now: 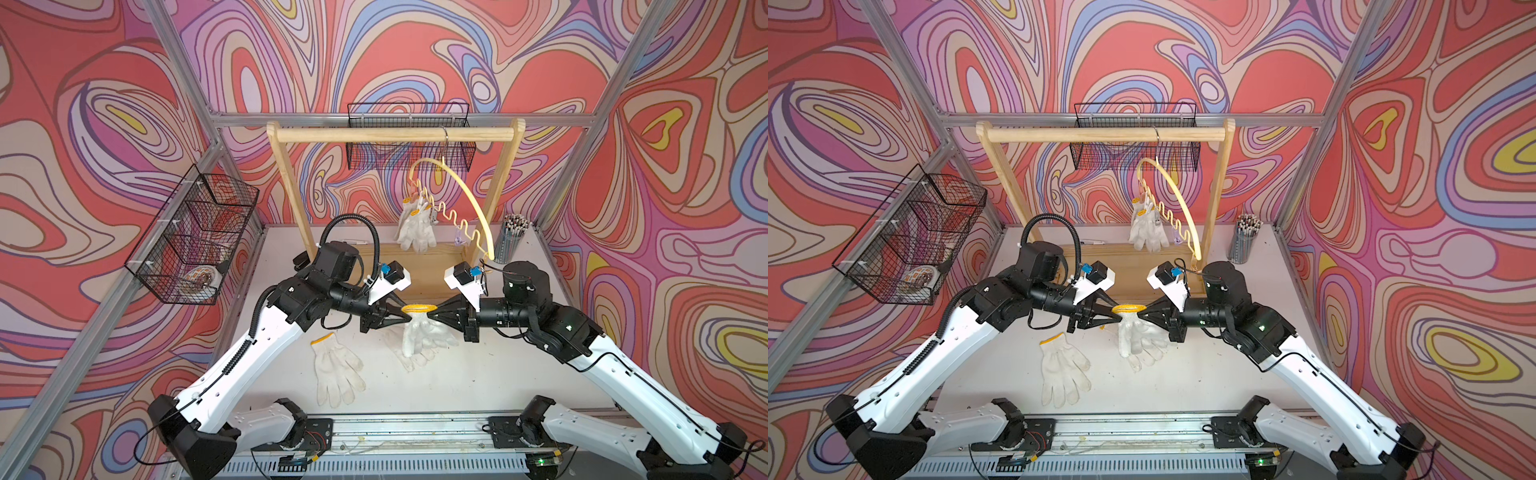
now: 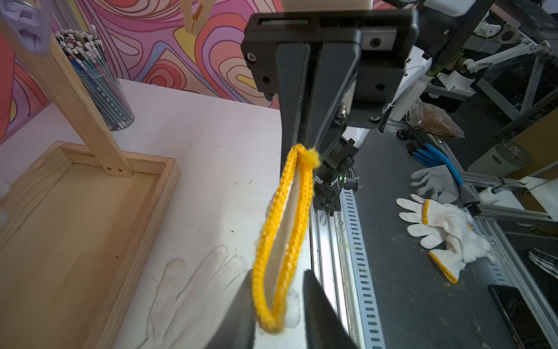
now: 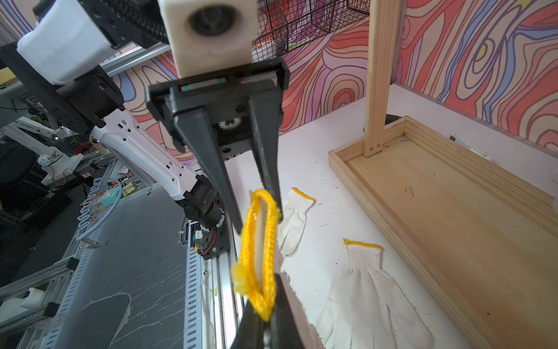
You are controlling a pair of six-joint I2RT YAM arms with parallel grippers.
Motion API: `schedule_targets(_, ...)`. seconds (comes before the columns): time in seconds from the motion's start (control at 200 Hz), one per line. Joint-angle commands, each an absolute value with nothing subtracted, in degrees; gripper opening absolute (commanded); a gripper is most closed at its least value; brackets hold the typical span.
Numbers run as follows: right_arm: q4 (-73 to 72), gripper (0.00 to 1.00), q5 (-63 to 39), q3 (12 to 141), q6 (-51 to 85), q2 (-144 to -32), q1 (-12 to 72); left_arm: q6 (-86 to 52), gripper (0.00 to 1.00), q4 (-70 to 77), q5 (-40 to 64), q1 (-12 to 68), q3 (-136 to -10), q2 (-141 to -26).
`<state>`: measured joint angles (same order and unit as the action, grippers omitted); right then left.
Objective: Clip the gloves onto a hanger to dry
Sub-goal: Pick up the glove from the center of the board.
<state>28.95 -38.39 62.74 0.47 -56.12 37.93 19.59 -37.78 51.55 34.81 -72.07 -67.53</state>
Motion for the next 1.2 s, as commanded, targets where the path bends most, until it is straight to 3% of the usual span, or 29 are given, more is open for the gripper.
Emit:
schedule_targets(0.0,25.4,0.0,-39.2,64.7,3.9,-55.8,37.8,15.0,0.57,-24.0,50.7,34.6,-64.6,-63.2)
schedule_targets(0.115,25.3,0.0,-39.7,66.0,3.8,-56.2,37.9,10.4,0.62,-12.5,50.4,34.5,-59.4,-60.5)
schedule_targets(0.421,24.0,0.0,-40.4,65.7,3.8,-56.9,37.8,0.2,0.56,6.4,50.6,34.5,-52.9,-59.8)
schedule_targets(0.546,22.5,0.0,-40.0,64.5,4.7,-56.5,37.8,-1.2,0.47,9.7,51.3,34.5,-52.5,-59.9)
schedule_targets(0.791,22.2,0.0,-38.3,62.6,4.8,-55.3,37.8,-3.7,0.42,14.5,52.5,33.8,-50.8,-58.7)
schedule_targets(1.192,18.9,0.0,-36.2,61.4,5.3,-54.1,37.8,-6.9,0.21,18.8,55.8,33.2,-49.6,-59.1)
